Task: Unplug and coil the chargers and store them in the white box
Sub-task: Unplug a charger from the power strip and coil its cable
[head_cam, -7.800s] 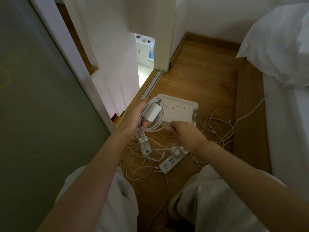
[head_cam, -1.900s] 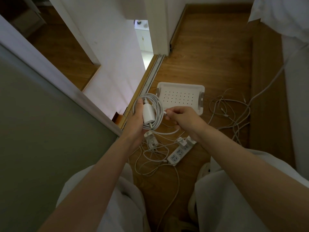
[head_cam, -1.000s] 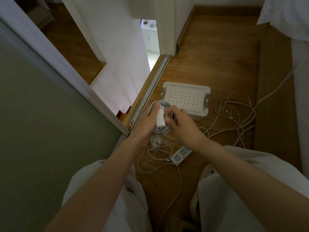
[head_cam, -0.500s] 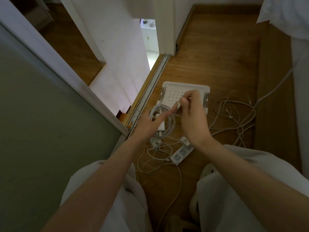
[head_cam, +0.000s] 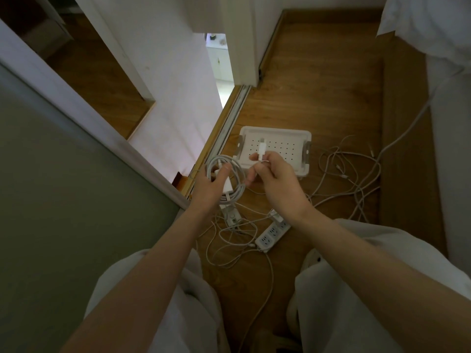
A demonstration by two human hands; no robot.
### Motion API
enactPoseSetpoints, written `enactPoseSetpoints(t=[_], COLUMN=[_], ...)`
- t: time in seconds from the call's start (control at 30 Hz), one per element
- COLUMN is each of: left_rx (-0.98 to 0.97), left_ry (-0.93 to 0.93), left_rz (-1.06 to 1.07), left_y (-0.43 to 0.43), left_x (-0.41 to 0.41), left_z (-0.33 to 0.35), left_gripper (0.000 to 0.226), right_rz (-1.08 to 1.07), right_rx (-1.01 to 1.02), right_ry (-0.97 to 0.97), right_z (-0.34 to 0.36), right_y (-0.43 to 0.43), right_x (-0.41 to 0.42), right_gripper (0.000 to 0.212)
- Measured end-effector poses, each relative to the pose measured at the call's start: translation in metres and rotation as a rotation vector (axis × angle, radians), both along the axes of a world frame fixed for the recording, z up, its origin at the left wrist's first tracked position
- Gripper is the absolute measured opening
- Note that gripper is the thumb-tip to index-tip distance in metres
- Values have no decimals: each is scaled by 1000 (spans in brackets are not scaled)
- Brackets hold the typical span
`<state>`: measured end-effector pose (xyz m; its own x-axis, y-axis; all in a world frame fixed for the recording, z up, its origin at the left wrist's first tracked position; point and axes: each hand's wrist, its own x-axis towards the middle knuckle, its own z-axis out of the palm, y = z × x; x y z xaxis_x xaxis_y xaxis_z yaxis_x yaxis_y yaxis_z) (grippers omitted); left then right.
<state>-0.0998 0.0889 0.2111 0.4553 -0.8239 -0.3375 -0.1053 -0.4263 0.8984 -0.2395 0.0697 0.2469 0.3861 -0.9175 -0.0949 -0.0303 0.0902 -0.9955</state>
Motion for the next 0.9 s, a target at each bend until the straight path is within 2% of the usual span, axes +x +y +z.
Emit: enactPoseSetpoints(t=[0.17, 0.3, 0.37, 0.47, 0.6, 0.7, 0.77, 0.9], left_rx=[0, -36, -85, -117, -110, -67, -30, 16], left_ry=[62, 50, 62, 85, 86, 194, 260, 353], left_rz=[67, -1, -65, -131, -175, -170, -205, -237], left_y=[-5, -7, -4, -2, -1, 0, 2, 5], left_x=[1, -2, -7, -11, -11, -10, -9, -4], left_z=[0, 7, 14, 19, 22, 25, 25, 27], left_gripper=[45, 47, 37, 12, 10, 15, 26, 42], right_rz=[10, -210, -237, -118, 60, 73, 111, 226], right_rx=[-190, -2, 152, 313, 130, 104, 122, 226], right_ry=[10, 116, 238, 338, 472, 364, 291, 169], right_z=[12, 2, -10, -25, -27, -24, -22, -21], right_y=[13, -9, -24, -33, -29, -29, -28, -25], right_x=[-2, -11, -16, -17, -14, -13, -13, -10], right_gripper=[20, 14, 17, 24, 21, 21, 22, 21])
